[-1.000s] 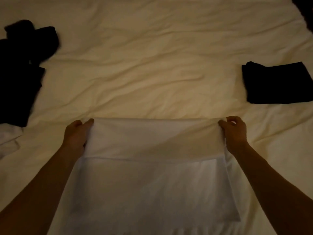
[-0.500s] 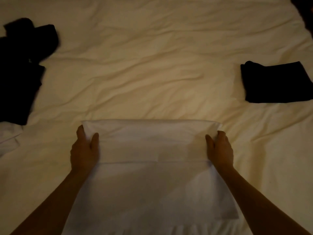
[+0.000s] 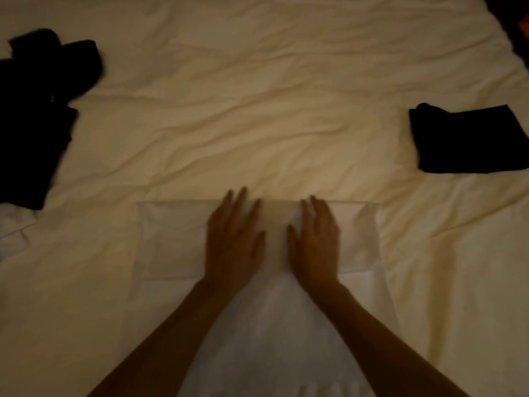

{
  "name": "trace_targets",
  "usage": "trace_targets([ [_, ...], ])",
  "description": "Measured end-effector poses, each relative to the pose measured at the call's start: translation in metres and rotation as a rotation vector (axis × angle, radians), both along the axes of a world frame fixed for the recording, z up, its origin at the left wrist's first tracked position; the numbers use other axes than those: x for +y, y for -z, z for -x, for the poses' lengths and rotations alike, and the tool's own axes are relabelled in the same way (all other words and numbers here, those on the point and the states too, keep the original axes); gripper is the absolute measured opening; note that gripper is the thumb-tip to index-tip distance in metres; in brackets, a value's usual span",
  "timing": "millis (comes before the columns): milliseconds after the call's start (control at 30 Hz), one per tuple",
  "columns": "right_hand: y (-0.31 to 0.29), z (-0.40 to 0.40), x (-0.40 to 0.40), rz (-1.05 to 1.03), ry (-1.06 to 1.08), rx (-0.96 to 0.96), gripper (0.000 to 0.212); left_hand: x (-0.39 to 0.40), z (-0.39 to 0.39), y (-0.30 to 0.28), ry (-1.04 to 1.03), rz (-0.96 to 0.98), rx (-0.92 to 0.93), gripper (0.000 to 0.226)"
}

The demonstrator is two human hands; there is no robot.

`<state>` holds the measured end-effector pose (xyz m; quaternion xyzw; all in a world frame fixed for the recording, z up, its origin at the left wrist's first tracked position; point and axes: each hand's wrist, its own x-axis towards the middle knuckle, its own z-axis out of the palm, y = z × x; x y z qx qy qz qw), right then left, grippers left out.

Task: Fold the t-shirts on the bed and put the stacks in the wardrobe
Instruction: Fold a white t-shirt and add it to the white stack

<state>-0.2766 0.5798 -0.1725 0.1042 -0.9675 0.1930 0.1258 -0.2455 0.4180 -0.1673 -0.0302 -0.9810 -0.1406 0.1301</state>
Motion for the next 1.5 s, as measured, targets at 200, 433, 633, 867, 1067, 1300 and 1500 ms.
trace_targets([
  [200, 0.031, 0.025, 0.001, -0.305, -0.073, -0.243, 0.060, -0.004, 0.008, 0.037, -0.026, 0.148, -0.232, 0.058],
  [433, 0.021, 0.045, 0.128, -0.412, 0.269, -0.468, 0.070, -0.124, -0.023, 0.035, -0.411, 0.124, -0.264, 0.061],
  [633, -0.006, 0.072, 0.122, 0.253, 0.514, -0.668, 0.071, -0.148, -0.014, 0.004, -0.945, -0.699, -0.354, 0.061],
  [867, -0.010, 0.070, 0.125, 0.432, 0.525, -0.775, 0.065, -0.156, -0.009, -0.009, -0.840, -1.032, -0.521, 0.037],
  [1067, -0.019, 0.059, 0.127, 0.396, 0.408, -0.815, 0.069, -0.145, -0.020, -0.007, -0.763, -0.748, -0.520, 0.042],
  [1300, -0.018, 0.041, 0.124, 0.308, 0.416, -0.748, 0.066, -0.128, -0.054, -0.002, -0.714, -0.642, -0.439, 0.050],
  [1500, -0.017, 0.067, 0.126, 0.609, 0.527, -0.740, 0.061, -0.134, -0.012, -0.017, -0.923, -1.080, -0.352, 0.047],
])
